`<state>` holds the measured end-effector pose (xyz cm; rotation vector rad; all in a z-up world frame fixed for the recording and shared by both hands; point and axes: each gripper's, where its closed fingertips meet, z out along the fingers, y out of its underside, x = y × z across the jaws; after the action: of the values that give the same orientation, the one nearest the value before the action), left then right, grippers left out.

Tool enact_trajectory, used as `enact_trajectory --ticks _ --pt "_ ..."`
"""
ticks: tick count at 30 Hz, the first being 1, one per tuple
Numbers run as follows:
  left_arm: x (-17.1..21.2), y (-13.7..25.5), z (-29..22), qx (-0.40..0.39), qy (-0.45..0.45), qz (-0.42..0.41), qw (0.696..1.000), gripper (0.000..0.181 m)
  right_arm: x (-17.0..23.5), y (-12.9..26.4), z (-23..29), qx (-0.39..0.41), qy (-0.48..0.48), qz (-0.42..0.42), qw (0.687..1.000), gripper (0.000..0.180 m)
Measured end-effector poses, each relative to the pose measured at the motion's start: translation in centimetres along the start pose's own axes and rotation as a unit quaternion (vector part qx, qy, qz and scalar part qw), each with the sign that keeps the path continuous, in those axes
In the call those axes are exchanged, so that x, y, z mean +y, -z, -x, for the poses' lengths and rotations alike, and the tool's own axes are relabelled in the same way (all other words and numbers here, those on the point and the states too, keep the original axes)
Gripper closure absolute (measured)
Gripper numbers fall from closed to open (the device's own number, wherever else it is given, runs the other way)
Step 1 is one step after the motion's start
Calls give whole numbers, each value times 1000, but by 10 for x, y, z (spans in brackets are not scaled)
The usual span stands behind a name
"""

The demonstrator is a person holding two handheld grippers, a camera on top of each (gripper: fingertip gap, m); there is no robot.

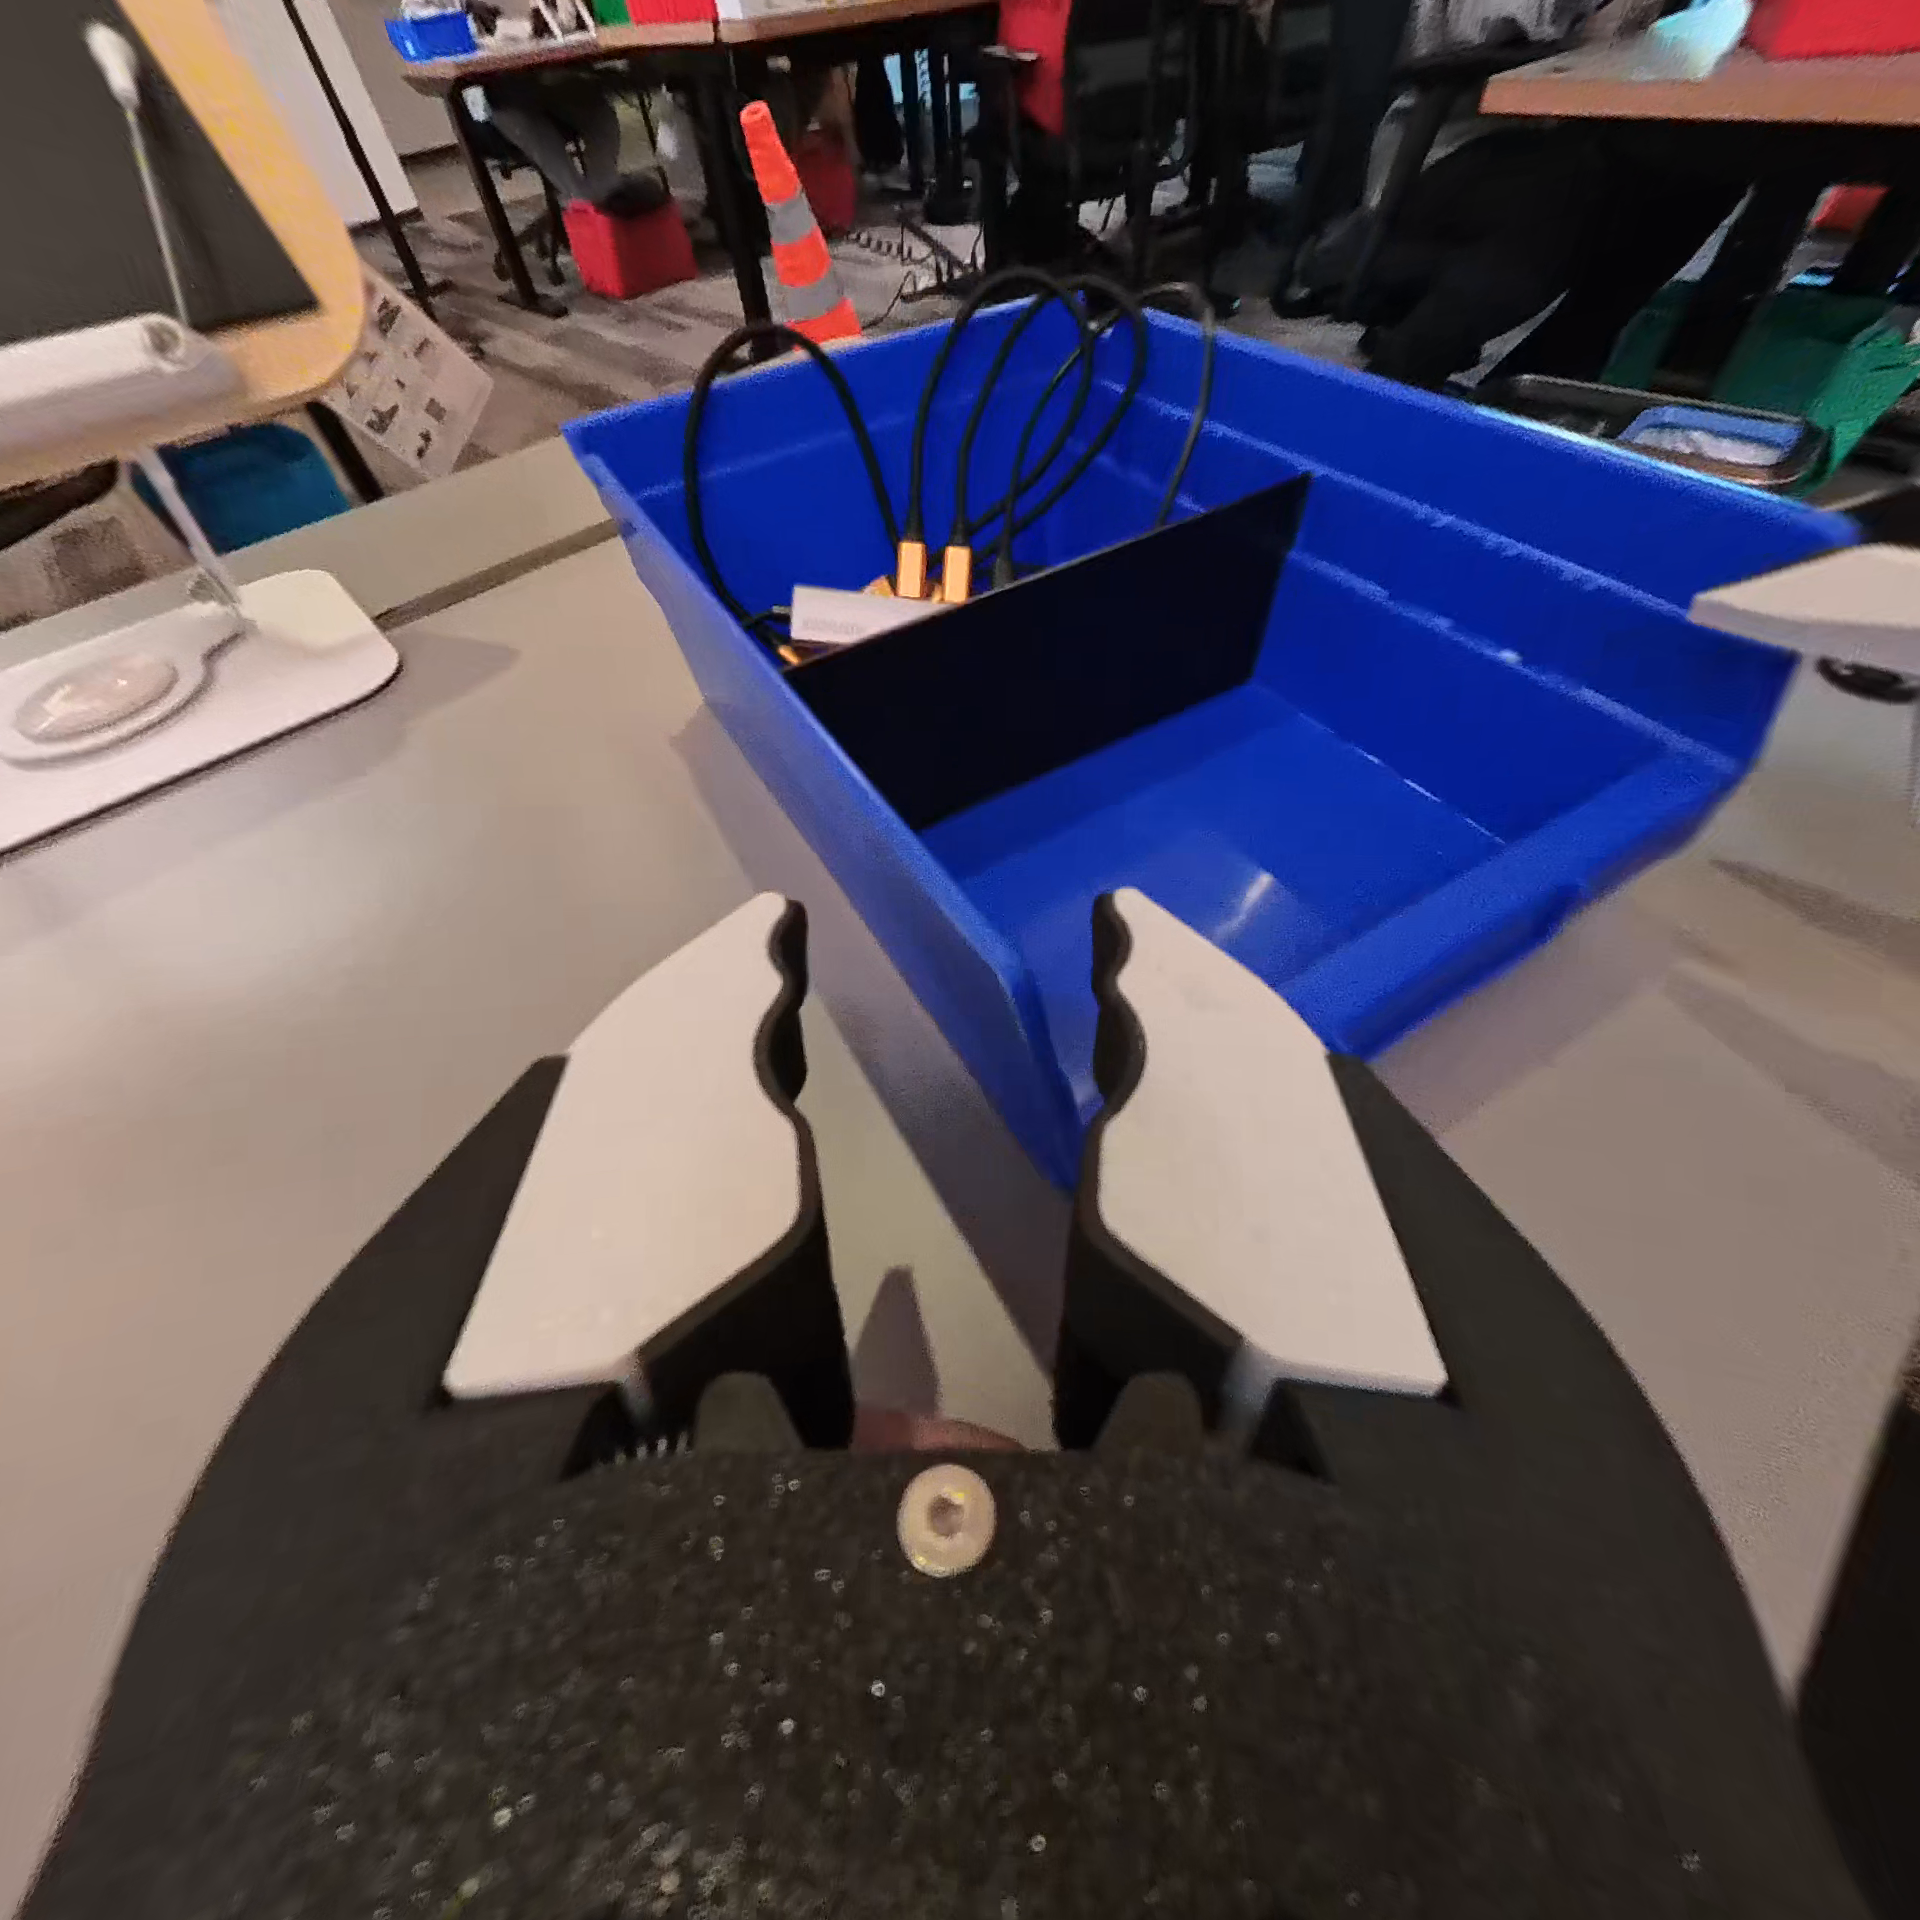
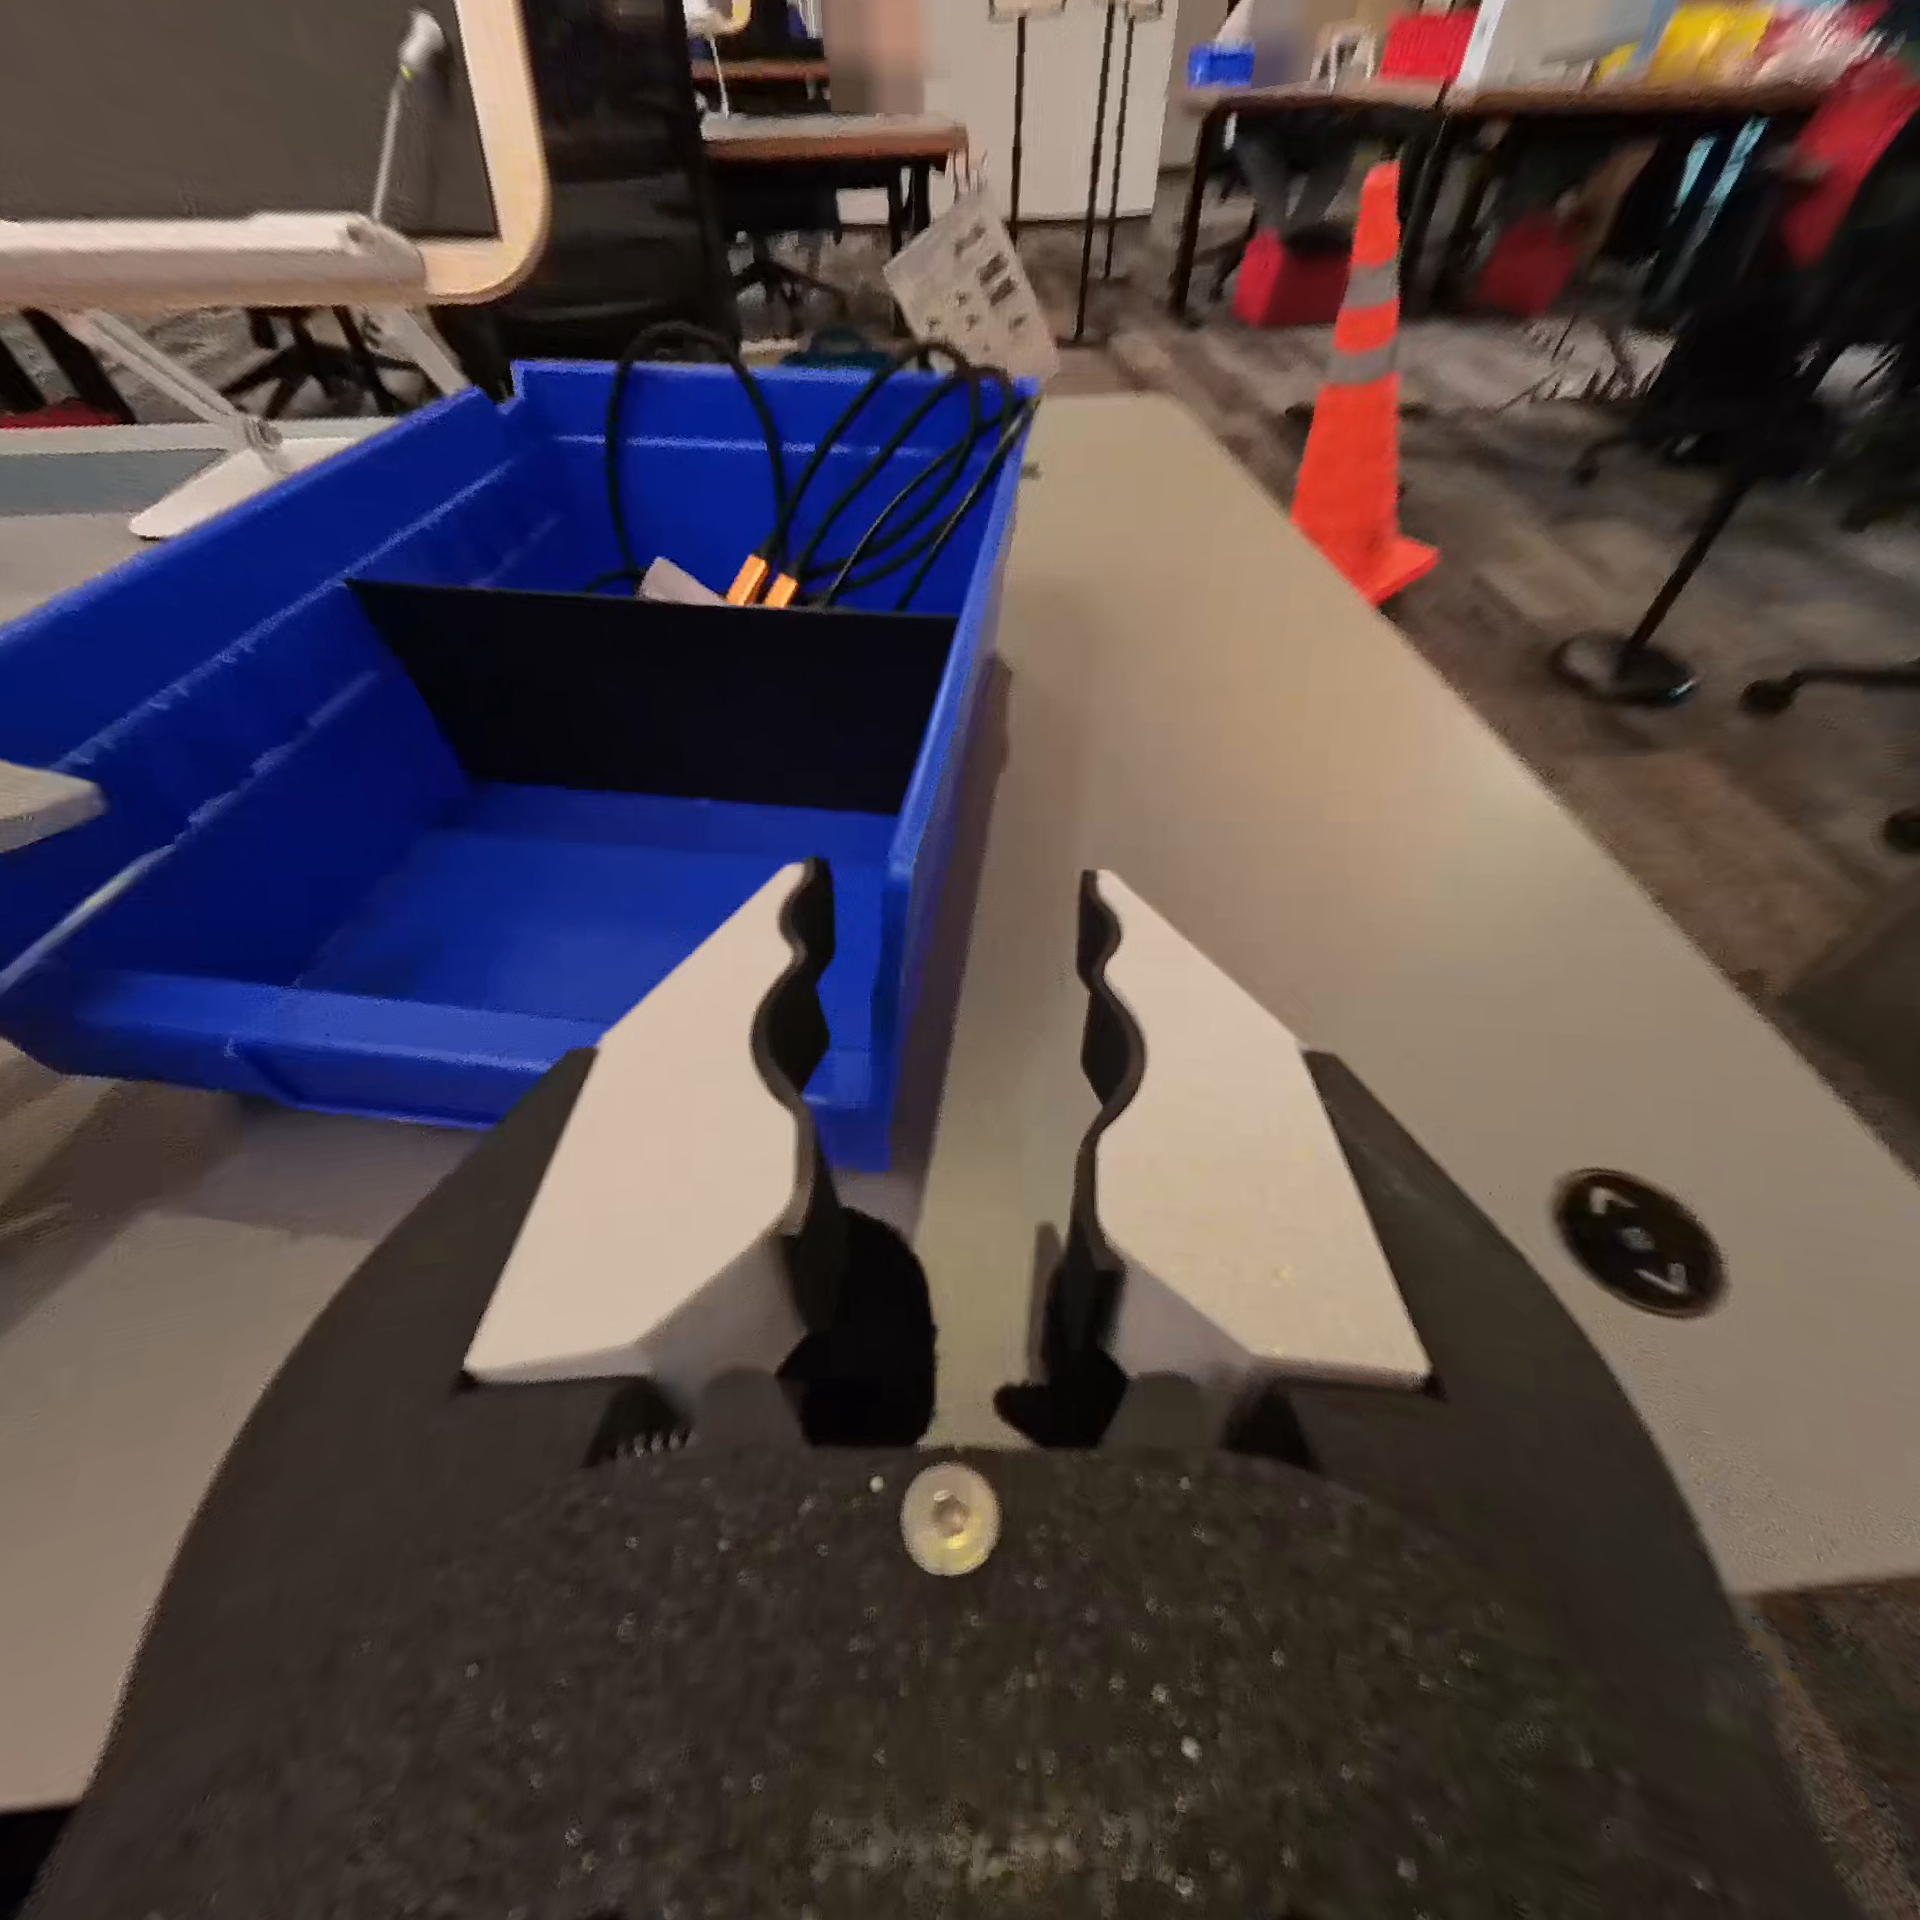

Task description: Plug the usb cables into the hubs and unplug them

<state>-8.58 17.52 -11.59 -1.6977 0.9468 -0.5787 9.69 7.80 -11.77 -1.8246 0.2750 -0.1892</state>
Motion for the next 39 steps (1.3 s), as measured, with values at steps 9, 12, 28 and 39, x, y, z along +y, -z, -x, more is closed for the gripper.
enact_trajectory --ticks 9,12,28,39 --pt "22 -8 19 2 26 88 996 161 3 -18 38 9 -6 33 999 174" --pt "22 12 37 -20 52 69 996 169 -19 -16 64 8 0 -7 1000 175" --pt "68 135 193 -236 75 85 965 174 7 -74 262 -173 81 56 980 173" --pt "-10 242 239 -353 56 -195 913 175 5 -41 255 -265 157 16 951 157"
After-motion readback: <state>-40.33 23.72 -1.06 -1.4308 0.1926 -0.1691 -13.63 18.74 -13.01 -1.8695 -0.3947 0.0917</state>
